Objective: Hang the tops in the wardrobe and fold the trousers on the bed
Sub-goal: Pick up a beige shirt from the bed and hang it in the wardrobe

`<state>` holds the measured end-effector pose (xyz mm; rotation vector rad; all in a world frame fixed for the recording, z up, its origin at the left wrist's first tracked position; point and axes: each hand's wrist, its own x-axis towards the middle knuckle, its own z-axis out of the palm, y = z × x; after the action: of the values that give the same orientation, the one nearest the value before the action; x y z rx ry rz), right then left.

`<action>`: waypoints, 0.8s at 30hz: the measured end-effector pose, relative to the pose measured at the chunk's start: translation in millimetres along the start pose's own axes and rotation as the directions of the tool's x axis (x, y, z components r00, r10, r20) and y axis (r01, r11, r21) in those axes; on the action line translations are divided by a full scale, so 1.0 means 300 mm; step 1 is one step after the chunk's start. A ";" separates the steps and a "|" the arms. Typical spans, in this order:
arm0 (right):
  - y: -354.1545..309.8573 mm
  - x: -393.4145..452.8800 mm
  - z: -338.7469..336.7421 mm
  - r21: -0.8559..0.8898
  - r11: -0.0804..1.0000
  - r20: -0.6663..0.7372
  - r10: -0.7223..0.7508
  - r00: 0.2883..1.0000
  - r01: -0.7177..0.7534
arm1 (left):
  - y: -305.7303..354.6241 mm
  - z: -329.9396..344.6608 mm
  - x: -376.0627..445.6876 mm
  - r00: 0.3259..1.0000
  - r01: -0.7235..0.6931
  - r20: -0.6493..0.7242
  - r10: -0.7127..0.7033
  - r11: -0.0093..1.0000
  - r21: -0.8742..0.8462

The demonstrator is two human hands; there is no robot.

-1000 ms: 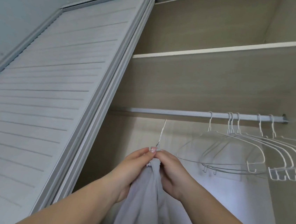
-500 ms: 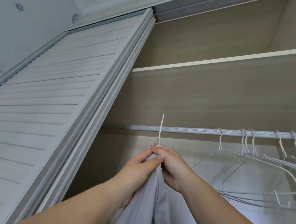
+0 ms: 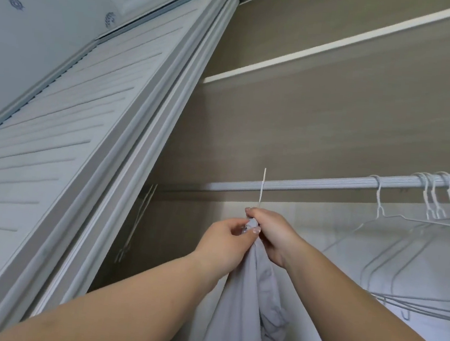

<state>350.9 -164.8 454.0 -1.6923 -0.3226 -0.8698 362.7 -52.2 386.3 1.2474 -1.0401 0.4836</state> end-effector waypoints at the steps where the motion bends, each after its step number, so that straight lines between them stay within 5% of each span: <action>1: 0.016 0.011 -0.002 -0.030 1.000 0.000 0.007 1.000 -0.007 | -0.014 0.004 0.006 1.000 0.013 0.003 -0.013 1.000 0.028; 6: 0.098 0.046 0.041 -0.226 0.973 -0.024 0.050 0.998 -0.054 | -0.079 -0.016 -0.002 0.997 0.077 -0.015 -0.076 0.994 0.083; 17: 0.172 0.034 0.136 -0.123 0.992 0.016 0.008 1.000 -0.006 | -0.111 -0.100 -0.042 0.995 0.098 -0.047 -0.093 0.989 0.109; 24: 0.118 -0.059 0.123 -0.264 0.957 -0.003 -0.124 0.992 0.119 | -0.050 -0.125 -0.099 0.997 0.067 -0.051 -0.061 0.991 0.118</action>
<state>374.6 -137.9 413.5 -1.9240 -0.3103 -1.0568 374.2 -15.4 354.5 1.3652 -0.9393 0.5296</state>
